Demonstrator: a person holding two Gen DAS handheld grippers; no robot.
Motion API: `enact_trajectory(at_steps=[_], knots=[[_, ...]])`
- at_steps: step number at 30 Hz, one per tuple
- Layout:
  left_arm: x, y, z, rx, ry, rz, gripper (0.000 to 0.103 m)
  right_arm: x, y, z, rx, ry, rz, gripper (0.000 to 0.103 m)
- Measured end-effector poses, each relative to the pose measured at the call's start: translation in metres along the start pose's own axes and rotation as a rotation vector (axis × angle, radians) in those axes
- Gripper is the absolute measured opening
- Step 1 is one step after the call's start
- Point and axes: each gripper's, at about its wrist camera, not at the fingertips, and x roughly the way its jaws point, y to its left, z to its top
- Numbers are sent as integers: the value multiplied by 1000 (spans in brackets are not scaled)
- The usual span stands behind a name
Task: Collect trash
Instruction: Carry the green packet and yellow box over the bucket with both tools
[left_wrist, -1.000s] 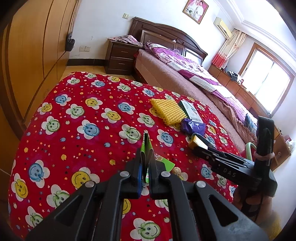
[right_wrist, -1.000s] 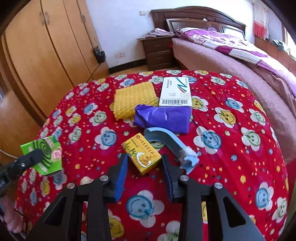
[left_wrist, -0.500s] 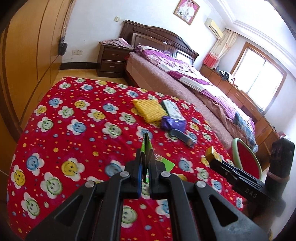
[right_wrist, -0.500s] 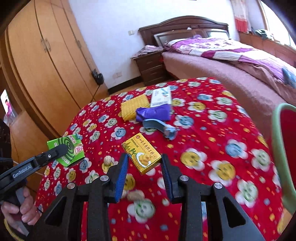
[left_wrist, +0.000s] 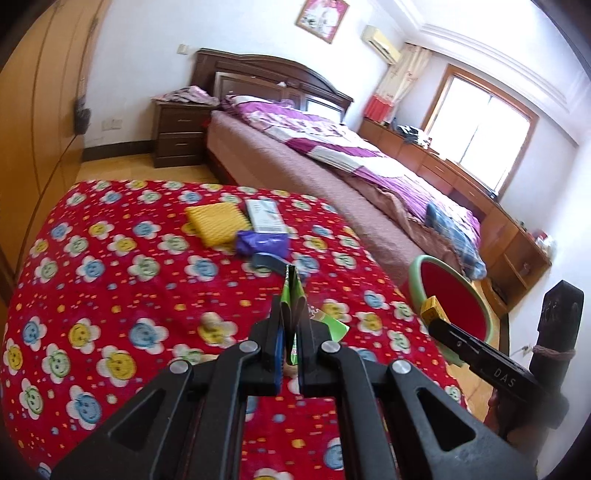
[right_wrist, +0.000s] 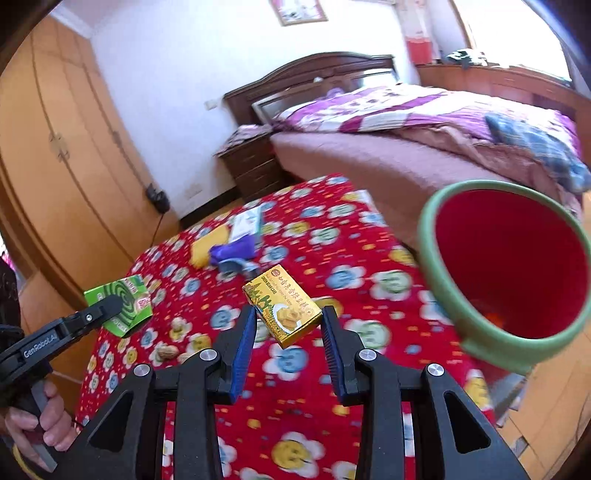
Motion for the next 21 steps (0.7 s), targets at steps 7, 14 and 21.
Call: enact_trajectory(at_steps=[7, 14, 21], knots=[[19, -42, 5, 62, 29, -63, 3, -29, -45, 0, 80, -63, -85, 36], [54, -101, 11, 163, 77, -136, 3, -45, -88, 3, 142, -101, -173, 36], [91, -156, 13, 255, 114, -194, 3, -52, -129, 2, 206, -122, -221, 36]])
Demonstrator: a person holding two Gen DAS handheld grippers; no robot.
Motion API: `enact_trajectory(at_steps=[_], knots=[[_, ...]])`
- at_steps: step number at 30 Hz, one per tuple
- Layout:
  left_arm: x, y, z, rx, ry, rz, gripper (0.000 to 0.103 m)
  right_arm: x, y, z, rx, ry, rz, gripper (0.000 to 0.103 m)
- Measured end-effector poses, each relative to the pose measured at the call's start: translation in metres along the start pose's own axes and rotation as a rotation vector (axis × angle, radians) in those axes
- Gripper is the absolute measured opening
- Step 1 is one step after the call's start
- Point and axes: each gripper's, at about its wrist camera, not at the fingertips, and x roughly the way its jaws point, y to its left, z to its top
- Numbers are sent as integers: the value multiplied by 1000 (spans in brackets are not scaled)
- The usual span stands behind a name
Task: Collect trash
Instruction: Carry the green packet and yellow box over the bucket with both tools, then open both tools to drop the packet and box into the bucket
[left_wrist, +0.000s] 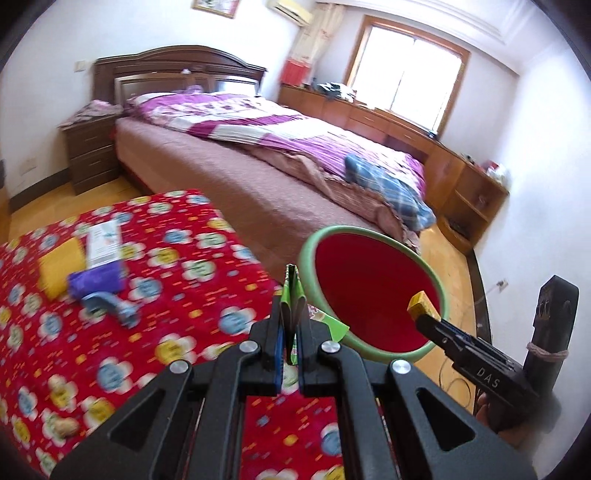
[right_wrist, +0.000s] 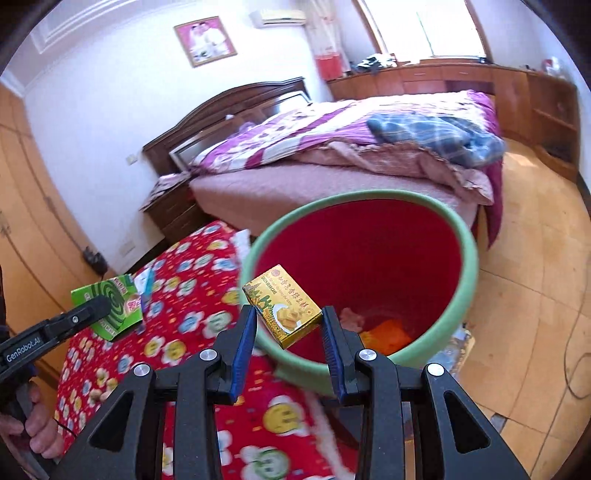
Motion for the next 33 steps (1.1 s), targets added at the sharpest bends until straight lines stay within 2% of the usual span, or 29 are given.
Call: enact_trajectory(at_steps=[6, 14, 16, 18, 20, 22, 33], knots=[[44, -33, 9, 53, 36, -43, 3, 9, -31, 6, 39, 0, -26, 36], [102, -62, 18, 87, 94, -59, 3, 28, -56, 13, 63, 21, -64, 36], [107, -65, 20, 95, 96, -62, 4, 32, -59, 13, 67, 29, -64, 36], [111, -67, 22, 102, 100, -62, 12, 34, -60, 14, 66, 32, -65, 37], [112, -66, 23, 98, 105, -57, 27, 35, -62, 16, 65, 32, -66, 37], [112, -66, 23, 92, 99, -57, 30, 37, -63, 18, 64, 33, -69, 38], [97, -46, 21, 30, 101, -27, 32, 36, -56, 16, 52, 40, -59, 38]])
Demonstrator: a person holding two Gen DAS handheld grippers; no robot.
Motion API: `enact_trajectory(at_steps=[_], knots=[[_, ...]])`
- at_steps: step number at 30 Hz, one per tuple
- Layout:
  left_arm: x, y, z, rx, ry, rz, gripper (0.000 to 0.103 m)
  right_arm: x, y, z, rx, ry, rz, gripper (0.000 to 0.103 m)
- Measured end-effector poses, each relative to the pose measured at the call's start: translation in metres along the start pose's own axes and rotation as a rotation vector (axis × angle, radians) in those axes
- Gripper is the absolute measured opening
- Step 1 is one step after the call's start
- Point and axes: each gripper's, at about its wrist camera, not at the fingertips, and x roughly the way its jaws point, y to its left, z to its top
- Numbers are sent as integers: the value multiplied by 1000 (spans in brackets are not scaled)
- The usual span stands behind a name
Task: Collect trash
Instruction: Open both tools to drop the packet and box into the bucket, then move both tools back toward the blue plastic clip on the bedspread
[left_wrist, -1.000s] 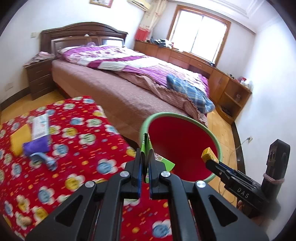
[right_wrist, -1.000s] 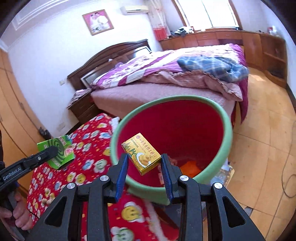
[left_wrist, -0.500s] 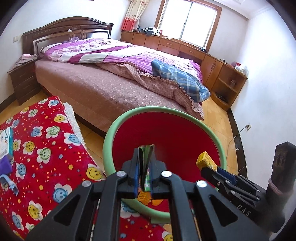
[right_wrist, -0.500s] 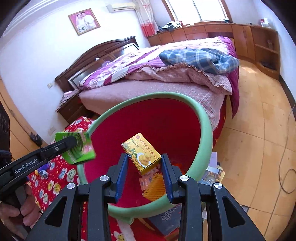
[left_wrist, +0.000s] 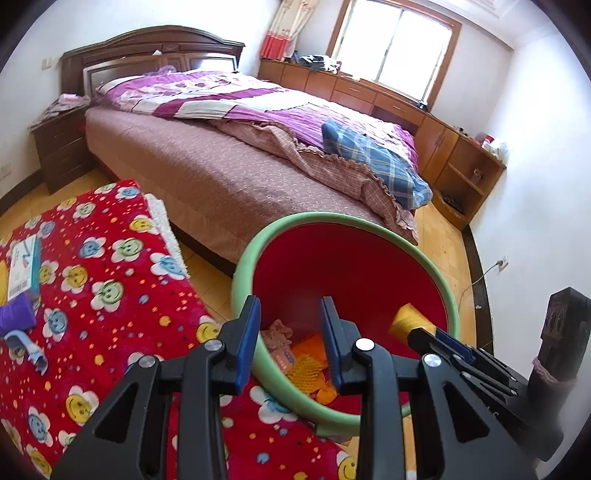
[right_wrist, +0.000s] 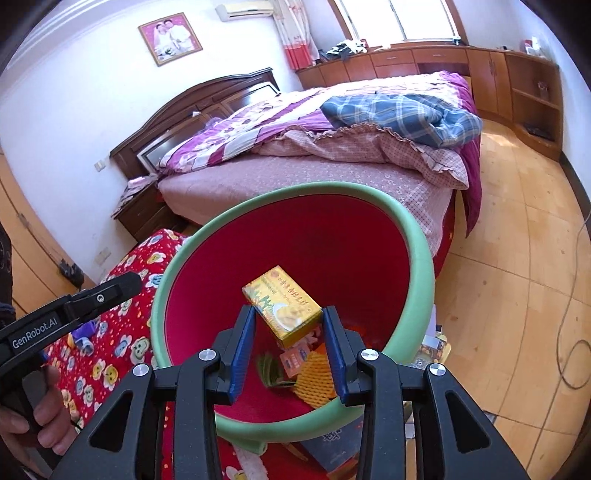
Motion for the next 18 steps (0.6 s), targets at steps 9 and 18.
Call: enact_trajectory(at_steps=[9, 18], knots=[[-29, 21, -5, -52, -19, 25, 32, -9, 10, 3, -2, -16, 8, 45], [-59, 42, -14, -80, -26, 67, 32, -25, 37, 0, -37, -38, 34, 45]])
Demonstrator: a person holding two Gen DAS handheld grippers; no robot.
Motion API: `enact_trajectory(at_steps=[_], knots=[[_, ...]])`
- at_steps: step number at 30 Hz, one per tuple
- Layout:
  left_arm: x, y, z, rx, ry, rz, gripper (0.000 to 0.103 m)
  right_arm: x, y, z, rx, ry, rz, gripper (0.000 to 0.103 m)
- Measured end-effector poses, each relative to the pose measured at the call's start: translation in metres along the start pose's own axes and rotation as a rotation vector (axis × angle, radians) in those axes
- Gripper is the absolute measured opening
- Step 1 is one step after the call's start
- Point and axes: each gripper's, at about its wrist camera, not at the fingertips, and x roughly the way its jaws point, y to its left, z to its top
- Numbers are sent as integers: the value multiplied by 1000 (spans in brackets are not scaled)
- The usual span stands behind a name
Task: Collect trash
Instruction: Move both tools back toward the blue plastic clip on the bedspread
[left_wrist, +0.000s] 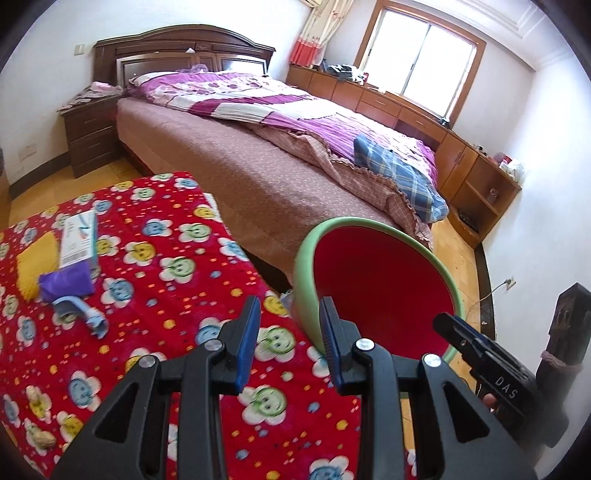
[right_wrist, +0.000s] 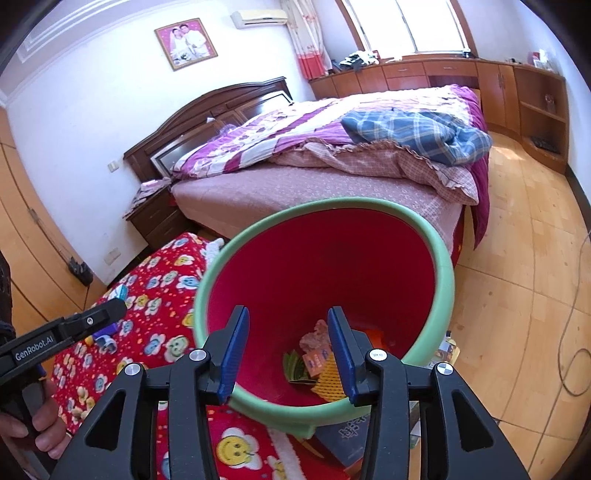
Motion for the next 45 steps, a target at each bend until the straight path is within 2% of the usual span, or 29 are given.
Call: enact_trajectory(at_steps=[15, 24, 31, 39, 45], knots=[[-57, 70, -20, -111, -46, 118, 32, -5, 71, -13, -107, 30, 94, 45], [-88, 125, -33, -203, -83, 206, 32, 6, 120, -22, -195, 73, 153, 45], [-110, 172, -45, -276, -116, 287, 33, 25, 163, -29, -270, 117, 205, 45], [-120, 219, -65, -341, -112, 389, 34, 59, 206, -39, -348, 184, 239, 45], [-121, 246, -76, -386, -99, 420, 34, 88, 230, -47, -382, 235, 256, 45]])
